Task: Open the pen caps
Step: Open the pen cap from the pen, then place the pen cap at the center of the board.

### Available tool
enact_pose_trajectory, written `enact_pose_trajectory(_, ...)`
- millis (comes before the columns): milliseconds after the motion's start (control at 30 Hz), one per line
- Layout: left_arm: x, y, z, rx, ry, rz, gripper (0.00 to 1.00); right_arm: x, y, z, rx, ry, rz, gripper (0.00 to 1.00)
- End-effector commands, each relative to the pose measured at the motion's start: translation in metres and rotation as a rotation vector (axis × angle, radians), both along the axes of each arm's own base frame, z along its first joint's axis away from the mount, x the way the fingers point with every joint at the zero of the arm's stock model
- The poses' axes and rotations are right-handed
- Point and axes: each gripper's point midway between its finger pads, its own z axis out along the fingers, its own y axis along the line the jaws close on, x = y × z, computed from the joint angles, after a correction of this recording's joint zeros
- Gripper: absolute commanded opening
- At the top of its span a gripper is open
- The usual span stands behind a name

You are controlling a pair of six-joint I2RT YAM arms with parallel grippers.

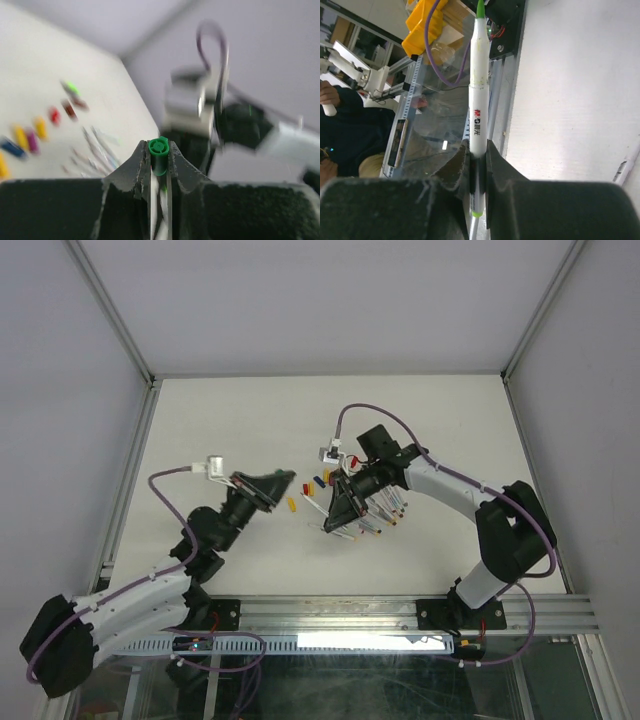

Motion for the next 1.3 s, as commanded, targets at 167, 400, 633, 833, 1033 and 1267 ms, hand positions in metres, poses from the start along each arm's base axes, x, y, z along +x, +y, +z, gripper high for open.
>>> enact_pose_trajectory(167,0.065,0.109,0.103,-0.162,-0.156,0.429,0.00,-0.016,-0.005,-0.008,-0.056,0.035,0.052,0.00)
enact_pose_trajectory(400,0.061,0.101,0.058,-0.029,-0.017,0.377,0.00,-0.012,-0.011,-0.032,-0.196,-0.182,0.012,0.00)
enact_pose_trajectory(633,0.047,0.093,-0.023,0.110,0.226,0.303,0.00,0.006,-0.022,-0.055,-0.362,-0.379,-0.083,0.00)
enact_pose_trajectory(833,0.038,0.096,-0.076,0.155,0.419,0.307,0.00,0.006,-0.020,-0.080,-0.478,-0.465,-0.071,0.00)
enact_pose_trajectory(1033,0.033,0.101,-0.118,0.205,0.584,0.341,0.00,0.004,-0.016,-0.100,-0.580,-0.556,-0.038,0.00)
enact_pose_trajectory(1267,0.029,0.092,-0.151,0.259,0.725,0.307,0.00,-0.003,-0.014,-0.126,-0.679,-0.636,0.006,0.00)
